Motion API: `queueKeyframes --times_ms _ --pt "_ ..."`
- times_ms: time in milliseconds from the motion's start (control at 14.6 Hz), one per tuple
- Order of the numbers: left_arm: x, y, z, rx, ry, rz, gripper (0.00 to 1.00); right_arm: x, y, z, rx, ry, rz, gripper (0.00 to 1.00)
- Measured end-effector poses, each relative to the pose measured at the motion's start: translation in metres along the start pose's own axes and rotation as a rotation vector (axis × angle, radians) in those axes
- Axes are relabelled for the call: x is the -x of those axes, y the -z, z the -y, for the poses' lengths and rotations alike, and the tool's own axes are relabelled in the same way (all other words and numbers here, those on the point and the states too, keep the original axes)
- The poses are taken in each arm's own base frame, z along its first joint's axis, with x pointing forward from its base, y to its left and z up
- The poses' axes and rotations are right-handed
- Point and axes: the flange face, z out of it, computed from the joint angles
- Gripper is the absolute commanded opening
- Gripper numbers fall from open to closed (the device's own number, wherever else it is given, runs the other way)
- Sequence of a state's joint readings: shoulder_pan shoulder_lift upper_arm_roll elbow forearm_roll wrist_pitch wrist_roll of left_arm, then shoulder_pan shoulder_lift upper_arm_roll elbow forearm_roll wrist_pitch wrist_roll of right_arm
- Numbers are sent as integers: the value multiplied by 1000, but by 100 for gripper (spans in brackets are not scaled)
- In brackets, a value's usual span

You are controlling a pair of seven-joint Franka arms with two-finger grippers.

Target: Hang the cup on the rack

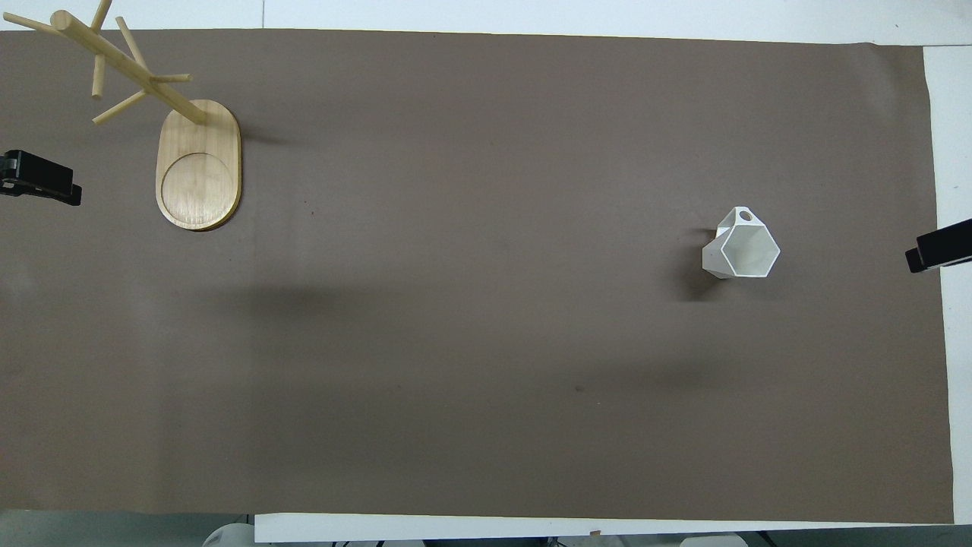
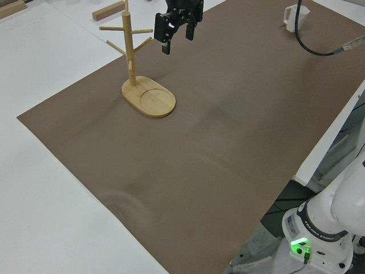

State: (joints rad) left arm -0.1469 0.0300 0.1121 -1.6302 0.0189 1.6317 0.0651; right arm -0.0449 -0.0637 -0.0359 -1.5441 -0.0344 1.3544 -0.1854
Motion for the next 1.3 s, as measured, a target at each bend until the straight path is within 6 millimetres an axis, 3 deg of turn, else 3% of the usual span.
queueKeyframes --times_ms 411,686,960,1097,1303 --pt "0 0 0 0 0 0 100 0 0 0 -1 -1 3 100" --pt "0 0 0 0 0 0 100 2 -11 0 -7 2 37 100" --pt "0 0 0 0 0 0 100 -5 -12 -5 -5 257 -11 100" --pt "0 0 -1 0 -2 0 100 -10 -20 -30 -23 442 -42 100" --pt "1 1 -7 0 -14 3 100 -26 -51 -95 -113 696 -159 100"
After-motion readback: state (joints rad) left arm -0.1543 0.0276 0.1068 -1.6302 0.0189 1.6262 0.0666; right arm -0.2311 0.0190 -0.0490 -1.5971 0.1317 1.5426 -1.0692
